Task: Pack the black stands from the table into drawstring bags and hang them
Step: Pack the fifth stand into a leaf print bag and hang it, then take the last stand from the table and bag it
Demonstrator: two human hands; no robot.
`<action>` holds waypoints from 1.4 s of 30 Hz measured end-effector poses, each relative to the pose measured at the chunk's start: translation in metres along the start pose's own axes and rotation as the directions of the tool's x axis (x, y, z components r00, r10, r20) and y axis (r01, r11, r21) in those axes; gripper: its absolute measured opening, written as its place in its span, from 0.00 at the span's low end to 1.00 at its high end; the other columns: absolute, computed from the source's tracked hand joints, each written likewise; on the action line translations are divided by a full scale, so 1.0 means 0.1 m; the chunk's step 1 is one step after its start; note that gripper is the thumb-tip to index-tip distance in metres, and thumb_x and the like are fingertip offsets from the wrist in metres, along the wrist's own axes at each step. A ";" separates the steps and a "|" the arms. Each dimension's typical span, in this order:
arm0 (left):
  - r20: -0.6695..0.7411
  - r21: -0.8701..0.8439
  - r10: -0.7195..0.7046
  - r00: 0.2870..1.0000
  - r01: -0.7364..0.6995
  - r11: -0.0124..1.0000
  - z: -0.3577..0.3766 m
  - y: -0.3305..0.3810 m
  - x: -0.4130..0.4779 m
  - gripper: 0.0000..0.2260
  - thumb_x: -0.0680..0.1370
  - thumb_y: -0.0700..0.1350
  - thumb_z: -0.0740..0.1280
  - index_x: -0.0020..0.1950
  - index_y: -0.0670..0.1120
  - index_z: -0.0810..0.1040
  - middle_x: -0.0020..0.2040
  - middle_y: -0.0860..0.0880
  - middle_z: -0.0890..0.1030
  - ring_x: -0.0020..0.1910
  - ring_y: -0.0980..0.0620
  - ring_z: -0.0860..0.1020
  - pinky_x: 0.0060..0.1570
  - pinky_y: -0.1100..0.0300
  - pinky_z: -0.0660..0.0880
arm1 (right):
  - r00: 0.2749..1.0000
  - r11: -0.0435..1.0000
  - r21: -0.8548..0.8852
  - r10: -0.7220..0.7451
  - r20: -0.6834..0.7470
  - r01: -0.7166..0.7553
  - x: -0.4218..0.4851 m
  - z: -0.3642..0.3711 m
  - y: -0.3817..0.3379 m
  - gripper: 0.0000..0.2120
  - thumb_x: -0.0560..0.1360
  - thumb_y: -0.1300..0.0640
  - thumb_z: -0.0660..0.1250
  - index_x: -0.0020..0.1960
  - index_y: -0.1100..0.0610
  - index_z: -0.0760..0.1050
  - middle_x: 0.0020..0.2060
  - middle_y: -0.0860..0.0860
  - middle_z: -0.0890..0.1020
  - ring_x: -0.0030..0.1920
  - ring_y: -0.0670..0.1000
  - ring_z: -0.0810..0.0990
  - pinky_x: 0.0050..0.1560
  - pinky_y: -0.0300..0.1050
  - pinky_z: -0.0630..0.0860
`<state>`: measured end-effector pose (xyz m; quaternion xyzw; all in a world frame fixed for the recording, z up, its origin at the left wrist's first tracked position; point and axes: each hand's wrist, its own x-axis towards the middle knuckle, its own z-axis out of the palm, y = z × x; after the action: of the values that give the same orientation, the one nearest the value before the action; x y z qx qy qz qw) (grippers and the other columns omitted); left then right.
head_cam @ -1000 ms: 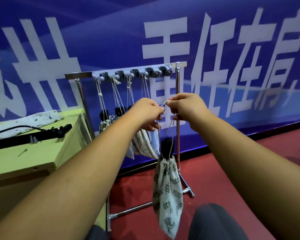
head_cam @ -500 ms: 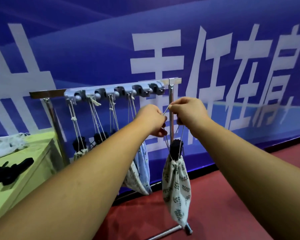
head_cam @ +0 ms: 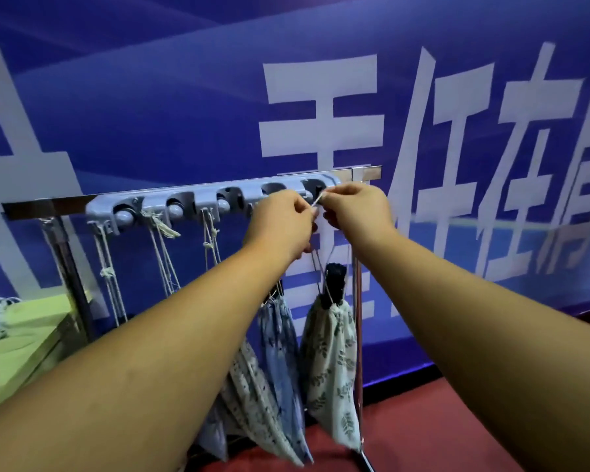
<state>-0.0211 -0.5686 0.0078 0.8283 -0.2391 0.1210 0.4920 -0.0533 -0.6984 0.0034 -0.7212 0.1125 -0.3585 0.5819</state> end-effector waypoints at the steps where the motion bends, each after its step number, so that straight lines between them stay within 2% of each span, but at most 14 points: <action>1: -0.055 0.017 0.014 0.998 -0.013 1.000 -0.01 -0.03 0.06 0.09 0.84 0.47 0.68 0.44 0.49 0.80 0.40 0.49 0.86 0.29 0.48 0.85 0.35 0.43 0.86 | 1.000 1.000 -0.011 0.000 0.004 0.000 0.05 0.05 -0.03 0.04 0.74 0.60 0.72 0.44 0.55 0.86 0.35 0.52 0.88 0.42 0.54 0.87 0.55 0.63 0.84; 4: -0.208 0.024 -0.001 0.978 0.006 1.000 -0.01 -0.10 0.18 0.09 0.84 0.50 0.65 0.45 0.51 0.78 0.39 0.51 0.85 0.26 0.48 0.84 0.35 0.42 0.85 | 1.000 0.998 -0.063 -0.002 0.006 0.003 0.17 0.17 -0.08 0.05 0.70 0.59 0.71 0.40 0.56 0.86 0.36 0.53 0.87 0.45 0.61 0.87 0.51 0.65 0.84; 8: -0.277 0.199 -0.018 0.961 0.076 0.977 0.04 -0.13 0.31 0.12 0.82 0.52 0.62 0.42 0.49 0.77 0.37 0.47 0.84 0.31 0.44 0.85 0.34 0.45 0.85 | 1.000 1.000 -0.011 0.016 0.013 -0.016 0.25 0.28 -0.01 0.03 0.71 0.56 0.74 0.43 0.52 0.87 0.39 0.50 0.89 0.44 0.55 0.89 0.51 0.63 0.86; 13: -0.110 0.440 -0.066 0.992 0.108 0.892 0.10 -0.06 0.23 0.06 0.82 0.41 0.64 0.46 0.45 0.78 0.43 0.45 0.81 0.41 0.42 0.81 0.35 0.52 0.75 | 0.999 0.997 -0.073 0.040 0.015 -0.039 0.18 0.30 0.17 0.05 0.80 0.62 0.72 0.49 0.54 0.85 0.41 0.53 0.88 0.42 0.53 0.89 0.44 0.61 0.88; 17: 0.002 0.441 -0.141 0.990 0.125 0.889 0.07 -0.15 0.09 0.09 0.81 0.40 0.62 0.43 0.44 0.79 0.38 0.43 0.86 0.36 0.41 0.86 0.42 0.47 0.85 | 0.998 0.968 -0.247 0.055 0.031 -0.045 0.05 0.29 0.30 0.09 0.81 0.63 0.68 0.51 0.53 0.85 0.44 0.53 0.87 0.43 0.55 0.88 0.42 0.59 0.87; 21: 0.094 0.446 -0.240 0.966 0.175 0.878 -0.16 -0.17 -0.19 0.11 0.80 0.37 0.57 0.47 0.41 0.79 0.27 0.44 0.83 0.29 0.46 0.86 0.44 0.45 0.86 | 0.993 0.861 -0.504 0.102 0.053 -0.062 -0.22 0.22 0.23 0.13 0.79 0.65 0.63 0.56 0.64 0.86 0.47 0.61 0.87 0.49 0.63 0.85 0.51 0.61 0.85; 24: 0.140 0.405 -0.316 0.938 0.237 0.883 -0.40 -0.17 -0.44 0.10 0.80 0.37 0.60 0.51 0.39 0.82 0.33 0.41 0.86 0.31 0.42 0.87 0.43 0.41 0.86 | 0.993 0.884 -0.457 0.115 0.010 -0.098 -0.46 0.20 0.12 0.10 0.78 0.63 0.63 0.49 0.67 0.83 0.42 0.62 0.84 0.40 0.63 0.80 0.39 0.53 0.79; 25: 0.147 0.377 -0.333 0.931 0.259 0.889 -0.50 -0.15 -0.53 0.10 0.80 0.37 0.61 0.51 0.37 0.82 0.36 0.40 0.87 0.31 0.41 0.86 0.43 0.42 0.86 | 0.992 0.899 -0.426 0.122 0.011 -0.106 -0.53 0.22 0.08 0.09 0.76 0.63 0.63 0.47 0.67 0.81 0.41 0.62 0.84 0.39 0.62 0.79 0.38 0.53 0.78; 26: 0.156 0.364 -0.350 0.924 0.276 0.890 -0.61 -0.14 -0.62 0.10 0.79 0.36 0.61 0.51 0.36 0.82 0.38 0.40 0.87 0.32 0.41 0.86 0.43 0.44 0.86 | 0.991 0.913 -0.392 0.134 0.024 -0.114 -0.62 0.25 0.03 0.10 0.75 0.61 0.64 0.47 0.67 0.80 0.42 0.63 0.85 0.39 0.62 0.80 0.40 0.54 0.82; 28: 0.186 0.357 -0.381 0.906 0.299 0.885 -0.87 -0.10 -0.84 0.10 0.80 0.37 0.61 0.48 0.36 0.82 0.40 0.39 0.88 0.34 0.40 0.86 0.43 0.47 0.85 | 0.987 0.928 -0.359 0.138 0.083 -0.100 -0.82 0.33 -0.08 0.12 0.75 0.58 0.65 0.48 0.66 0.81 0.44 0.66 0.85 0.41 0.61 0.83 0.47 0.67 0.85; 30: 0.191 0.328 -0.396 0.898 0.322 0.888 -1.12 -0.11 -1.02 0.12 0.82 0.39 0.61 0.48 0.35 0.82 0.42 0.38 0.88 0.35 0.38 0.86 0.41 0.46 0.83 | 0.977 0.938 -0.340 0.131 0.170 -0.066 -1.05 0.43 -0.22 0.11 0.75 0.57 0.65 0.43 0.65 0.80 0.43 0.65 0.86 0.40 0.60 0.84 0.47 0.70 0.84; 34: 0.172 0.311 -0.413 0.894 0.349 0.884 -1.70 -0.09 -1.44 0.12 0.83 0.39 0.61 0.50 0.35 0.82 0.42 0.41 0.88 0.35 0.40 0.85 0.38 0.50 0.80 | 0.920 0.952 -0.305 0.140 0.367 -0.023 -1.58 0.67 -0.57 0.07 0.77 0.59 0.68 0.42 0.60 0.81 0.47 0.67 0.86 0.36 0.58 0.81 0.41 0.62 0.84; 37: 0.174 0.335 -0.426 0.888 0.354 0.873 -2.13 -0.03 -1.77 0.12 0.84 0.39 0.61 0.50 0.35 0.82 0.46 0.38 0.88 0.37 0.40 0.83 0.35 0.55 0.77 | 0.876 0.953 -0.302 0.142 0.462 0.005 -1.95 0.90 -0.76 0.06 0.77 0.60 0.69 0.43 0.60 0.81 0.48 0.67 0.86 0.37 0.57 0.80 0.36 0.52 0.77; 42: 0.096 0.316 -0.453 0.886 0.405 0.858 -2.80 -0.19 -2.31 0.09 0.84 0.39 0.62 0.54 0.37 0.82 0.45 0.42 0.89 0.32 0.44 0.82 0.29 0.60 0.74 | 0.788 0.950 -0.311 0.169 0.592 0.030 -2.53 1.30 -0.96 0.09 0.79 0.57 0.70 0.48 0.63 0.83 0.46 0.62 0.88 0.43 0.61 0.86 0.37 0.49 0.79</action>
<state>-0.1993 -0.2526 0.0289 0.9303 -0.0682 -0.0286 0.3592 -0.1750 -0.4244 -0.0141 -0.8742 -0.0013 -0.0620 0.4816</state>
